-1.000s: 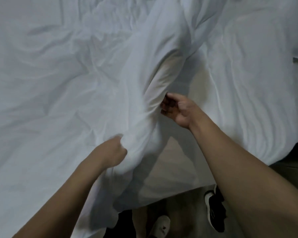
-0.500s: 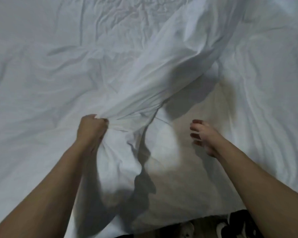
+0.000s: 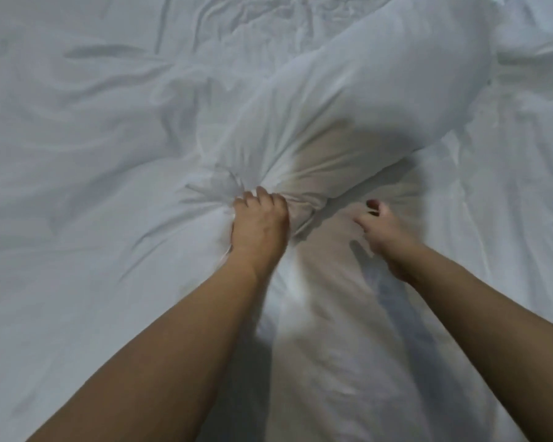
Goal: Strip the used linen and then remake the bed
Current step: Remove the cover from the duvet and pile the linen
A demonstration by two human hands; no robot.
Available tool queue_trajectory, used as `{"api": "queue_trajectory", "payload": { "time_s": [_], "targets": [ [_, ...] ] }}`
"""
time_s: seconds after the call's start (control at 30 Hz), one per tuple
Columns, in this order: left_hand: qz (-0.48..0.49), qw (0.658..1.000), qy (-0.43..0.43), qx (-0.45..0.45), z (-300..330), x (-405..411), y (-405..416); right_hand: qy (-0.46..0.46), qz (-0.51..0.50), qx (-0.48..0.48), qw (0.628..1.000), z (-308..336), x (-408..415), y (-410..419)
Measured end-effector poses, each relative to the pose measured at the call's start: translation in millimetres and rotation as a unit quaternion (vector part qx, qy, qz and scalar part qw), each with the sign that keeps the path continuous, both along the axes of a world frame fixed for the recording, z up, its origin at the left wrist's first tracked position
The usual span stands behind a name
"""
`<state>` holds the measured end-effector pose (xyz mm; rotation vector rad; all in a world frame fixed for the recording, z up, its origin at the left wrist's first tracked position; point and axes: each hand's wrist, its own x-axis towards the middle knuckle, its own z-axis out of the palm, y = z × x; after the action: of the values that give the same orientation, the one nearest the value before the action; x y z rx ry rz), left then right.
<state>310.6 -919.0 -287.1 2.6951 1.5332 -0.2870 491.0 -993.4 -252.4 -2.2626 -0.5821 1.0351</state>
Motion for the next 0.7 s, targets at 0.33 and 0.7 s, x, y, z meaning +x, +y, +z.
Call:
{"api": "queue_trajectory", "payload": {
  "time_s": [0.33,0.7],
  "targets": [
    [0.037,0.967,-0.233,-0.094,132,-11,0,-0.312,0.233,-0.031,0.921,51,9,-76],
    [0.171,0.705,-0.362,-0.586,143,-29,-49,-0.473,0.303,0.189,0.806,88,45,-67]
  ]
}}
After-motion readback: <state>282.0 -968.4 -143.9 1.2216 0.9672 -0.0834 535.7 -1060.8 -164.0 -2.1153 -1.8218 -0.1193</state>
